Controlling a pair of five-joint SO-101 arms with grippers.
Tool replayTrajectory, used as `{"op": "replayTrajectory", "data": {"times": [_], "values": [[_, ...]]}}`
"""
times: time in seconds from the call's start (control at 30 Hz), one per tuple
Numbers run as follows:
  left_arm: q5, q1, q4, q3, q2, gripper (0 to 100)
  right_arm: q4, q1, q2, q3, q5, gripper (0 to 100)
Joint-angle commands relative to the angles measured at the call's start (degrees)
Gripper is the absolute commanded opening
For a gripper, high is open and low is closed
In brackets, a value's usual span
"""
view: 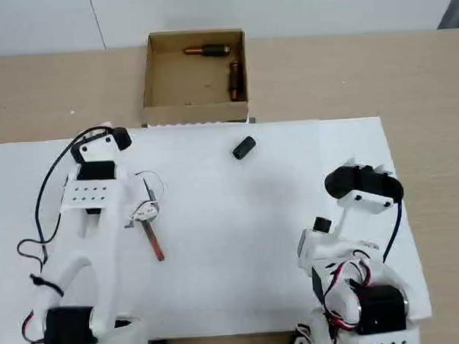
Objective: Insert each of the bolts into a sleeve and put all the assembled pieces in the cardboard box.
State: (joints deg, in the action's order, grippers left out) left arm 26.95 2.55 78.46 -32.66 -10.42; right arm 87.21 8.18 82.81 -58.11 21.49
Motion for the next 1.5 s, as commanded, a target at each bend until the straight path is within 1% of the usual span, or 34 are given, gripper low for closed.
{"op": "replayTrajectory", "data": {"times": [0.0, 0.23, 0.43, 0.5, 0.63, 0.9, 0.97, 1.03, 1.17, 1.3, 1.37, 1.47], "values": [[0.3, -0.3, -0.9, 2.6, 2.5, 12, -1.1, -0.1, 0.5, 0.4, -0.6, 0.2], [0.3, -0.3, -1.0, 2.6, 8.3, 12, -1.1, -0.1, 0.5, 0.4, -0.6, 0.2], [0.3, -0.2, -5.7, 2.6, 9.3, 12, -1.1, -0.1, 0.5, 0.4, -0.6, 0.2], [0.3, -0.2, -7.4, 2.5, 9.4, 10, -1.1, -0.1, 0.5, 0.4, -0.6, 0.2], [0.3, -0.2, -9.7, 2.2, 9.5, 0, -1.1, -0.1, 0.5, 0.4, -0.6, 0.2], [0.3, -0.3, -9.3, 2.9, 8.8, 0, -1.1, -0.1, 0.9, 0.8, -1.6, 0.2], [0.3, -1.3, -7.6, 4.5, 8.7, 0, -1.3, -0.4, 1.0, 1.1, -3.3, 0.2], [0.5, -3.3, -3.7, 7.8, 8.0, 0, -1.6, -0.4, 1.0, 2.8, -4.0, 0.2], [4.0, -8.6, 2.1, 15.1, 3.0, 0, -2.0, -0.1, 0.5, 7.5, -6.7, 0.2], [4.0, -13.8, 3.2, 18.1, -4.0, 0, -2.0, -0.1, 0.5, 8.4, -10.4, 0.2], [4.0, -15.0, 3.3, 17.9, -7.5, 0, -1.9, -0.2, 1.0, 8.4, -12.2, 0.2], [3.3, -15.1, 5.1, 17.9, -12.0, 0, -1.5, -0.4, 1.0, 8.4, -15.1, 0.2]]}}
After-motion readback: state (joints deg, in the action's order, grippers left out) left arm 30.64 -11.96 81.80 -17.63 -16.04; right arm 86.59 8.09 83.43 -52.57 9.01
